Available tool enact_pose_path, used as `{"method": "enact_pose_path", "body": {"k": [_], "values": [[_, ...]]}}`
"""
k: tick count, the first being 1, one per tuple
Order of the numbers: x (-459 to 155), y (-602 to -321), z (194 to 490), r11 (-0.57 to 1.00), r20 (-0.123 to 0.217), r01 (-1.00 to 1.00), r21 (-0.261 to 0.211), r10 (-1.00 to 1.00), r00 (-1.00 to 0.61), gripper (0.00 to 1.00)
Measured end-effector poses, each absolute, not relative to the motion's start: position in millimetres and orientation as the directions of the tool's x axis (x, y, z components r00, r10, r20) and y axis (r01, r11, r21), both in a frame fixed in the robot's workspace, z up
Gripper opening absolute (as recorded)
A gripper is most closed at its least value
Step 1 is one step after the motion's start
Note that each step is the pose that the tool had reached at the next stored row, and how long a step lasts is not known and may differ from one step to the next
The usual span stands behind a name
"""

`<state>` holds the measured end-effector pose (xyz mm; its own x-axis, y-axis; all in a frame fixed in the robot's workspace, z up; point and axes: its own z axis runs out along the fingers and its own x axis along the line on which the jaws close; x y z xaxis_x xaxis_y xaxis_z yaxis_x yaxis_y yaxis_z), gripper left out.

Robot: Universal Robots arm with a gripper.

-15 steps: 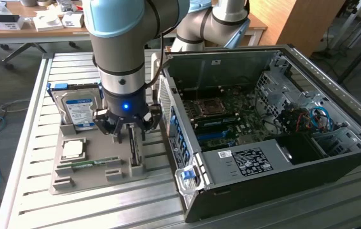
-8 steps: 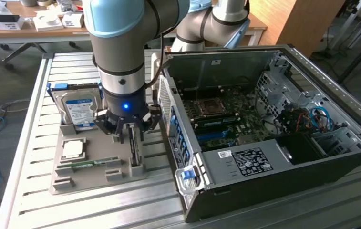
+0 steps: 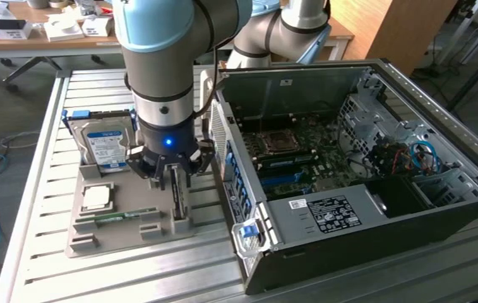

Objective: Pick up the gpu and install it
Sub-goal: 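Pick up the gpu and move the gpu toward the slot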

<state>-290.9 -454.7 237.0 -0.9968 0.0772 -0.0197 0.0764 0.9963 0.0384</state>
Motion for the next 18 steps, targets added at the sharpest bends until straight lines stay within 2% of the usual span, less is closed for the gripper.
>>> {"method": "enact_pose_path", "body": {"k": [18], "values": [[-291.0,-452.4,234.9,0.996,-0.02,0.076,0.038,0.077,-0.997,0.51]]}}
